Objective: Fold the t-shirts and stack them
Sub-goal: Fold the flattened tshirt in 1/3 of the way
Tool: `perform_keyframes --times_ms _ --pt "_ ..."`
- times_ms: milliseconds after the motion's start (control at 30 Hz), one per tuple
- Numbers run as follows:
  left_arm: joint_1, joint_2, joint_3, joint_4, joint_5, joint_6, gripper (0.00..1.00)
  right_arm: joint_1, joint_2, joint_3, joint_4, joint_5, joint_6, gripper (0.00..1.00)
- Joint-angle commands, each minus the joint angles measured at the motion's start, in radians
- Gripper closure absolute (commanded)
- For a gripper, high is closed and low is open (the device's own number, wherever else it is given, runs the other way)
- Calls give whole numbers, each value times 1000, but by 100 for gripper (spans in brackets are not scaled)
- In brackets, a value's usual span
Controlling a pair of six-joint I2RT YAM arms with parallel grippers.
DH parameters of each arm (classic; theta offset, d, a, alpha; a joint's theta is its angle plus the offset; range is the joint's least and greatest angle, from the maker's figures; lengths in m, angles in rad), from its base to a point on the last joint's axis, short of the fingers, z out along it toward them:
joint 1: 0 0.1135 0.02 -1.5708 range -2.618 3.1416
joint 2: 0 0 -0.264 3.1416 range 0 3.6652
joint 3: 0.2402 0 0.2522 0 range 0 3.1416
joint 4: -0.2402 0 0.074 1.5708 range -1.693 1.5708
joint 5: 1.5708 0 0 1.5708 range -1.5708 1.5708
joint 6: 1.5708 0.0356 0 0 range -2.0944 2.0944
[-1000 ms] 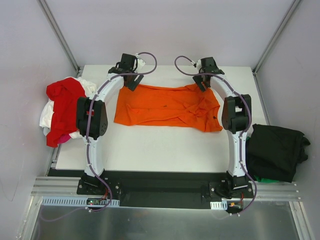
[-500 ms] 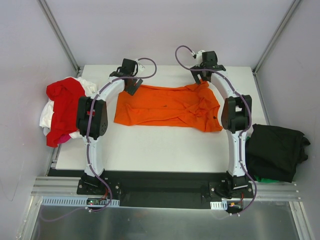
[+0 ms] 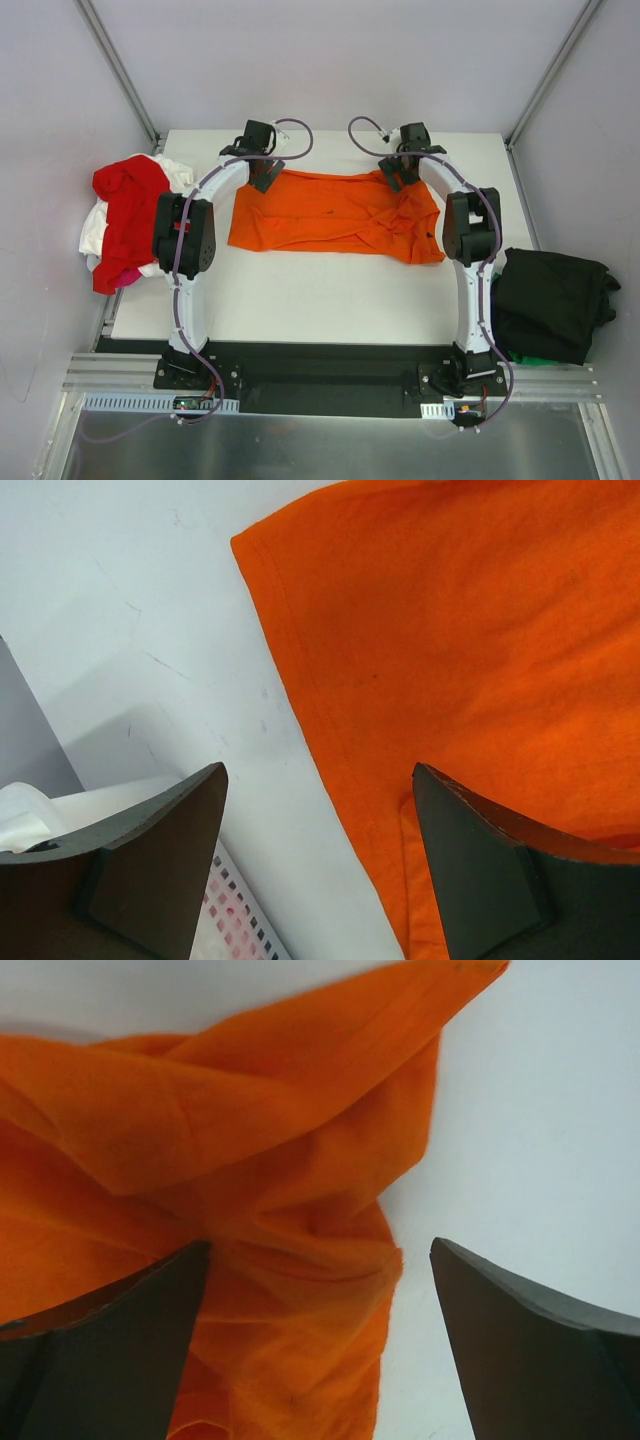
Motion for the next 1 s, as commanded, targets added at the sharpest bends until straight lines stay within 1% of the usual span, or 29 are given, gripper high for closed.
perform_keyframes --times_ms 0,167,567,833,967 --pt "-9 3 6 18 -11 13 25 -4 -87 -56 14 7 -22 2" --pt "-30 26 2 18 -30 56 25 4 -94 -88 17 59 -63 2" --pt "-55 87 -23 16 -47 102 24 10 -131 -86 -15 71 -106 2" --pt "-66 80 -93 16 -59 96 24 17 -174 -106 -29 62 -120 1" --pt "-70 63 -138 18 -70 84 25 17 -196 -158 -24 62 -126 1"
